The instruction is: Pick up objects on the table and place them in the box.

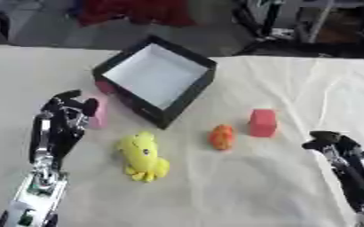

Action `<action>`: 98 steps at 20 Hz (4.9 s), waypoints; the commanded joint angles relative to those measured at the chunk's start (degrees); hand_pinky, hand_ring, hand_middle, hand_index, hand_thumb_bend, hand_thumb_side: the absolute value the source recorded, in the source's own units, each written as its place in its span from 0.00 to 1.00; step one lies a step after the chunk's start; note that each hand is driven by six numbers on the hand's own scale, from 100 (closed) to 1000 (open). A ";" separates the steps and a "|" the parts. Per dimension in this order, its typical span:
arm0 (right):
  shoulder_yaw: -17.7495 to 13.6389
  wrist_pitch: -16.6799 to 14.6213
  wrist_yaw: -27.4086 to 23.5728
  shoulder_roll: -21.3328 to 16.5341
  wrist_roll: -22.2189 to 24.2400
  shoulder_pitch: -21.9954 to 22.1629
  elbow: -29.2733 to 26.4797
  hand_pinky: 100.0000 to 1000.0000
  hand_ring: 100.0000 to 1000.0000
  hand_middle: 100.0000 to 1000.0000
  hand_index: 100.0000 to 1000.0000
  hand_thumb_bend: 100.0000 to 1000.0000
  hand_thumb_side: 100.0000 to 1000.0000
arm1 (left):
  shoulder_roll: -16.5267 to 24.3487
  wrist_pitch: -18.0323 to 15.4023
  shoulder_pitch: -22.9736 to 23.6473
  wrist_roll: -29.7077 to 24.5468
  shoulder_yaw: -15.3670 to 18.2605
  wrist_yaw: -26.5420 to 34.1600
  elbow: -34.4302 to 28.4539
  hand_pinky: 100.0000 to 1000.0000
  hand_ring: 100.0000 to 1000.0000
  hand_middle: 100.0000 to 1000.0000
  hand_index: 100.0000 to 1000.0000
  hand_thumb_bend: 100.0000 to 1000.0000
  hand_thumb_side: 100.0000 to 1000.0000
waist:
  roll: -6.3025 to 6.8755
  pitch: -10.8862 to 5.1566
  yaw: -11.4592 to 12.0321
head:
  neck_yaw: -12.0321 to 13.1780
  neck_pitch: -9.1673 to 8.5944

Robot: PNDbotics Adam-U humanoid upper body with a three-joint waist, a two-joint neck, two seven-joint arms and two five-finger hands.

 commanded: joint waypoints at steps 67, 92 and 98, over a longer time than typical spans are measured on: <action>14.35 -24.58 27.40 -24.20 20.63 -37.90 32.26 0.89 0.88 0.86 1.00 0.00 0.52 | 0.00 0.48 -1.14 -2.27 -1.62 -0.02 -0.57 0.63 0.38 0.43 0.69 0.88 0.66 | 1.10 -1.81 2.93 | -2.92 -0.11; 13.45 -25.64 43.64 -20.42 12.58 -39.10 41.52 0.88 0.86 0.84 1.00 0.00 0.48 | -0.31 0.43 -1.28 -2.61 -1.88 0.06 -0.52 0.63 0.38 0.44 0.69 0.87 0.66 | 1.36 -1.81 3.32 | -3.72 -0.11; 13.57 -26.06 45.12 -19.74 12.89 -39.29 42.58 0.87 0.85 0.82 1.00 0.00 0.48 | -0.37 0.43 -1.31 -2.69 -1.94 0.08 -0.53 0.63 0.38 0.44 0.69 0.87 0.66 | 1.43 -1.82 3.38 | -3.86 -0.11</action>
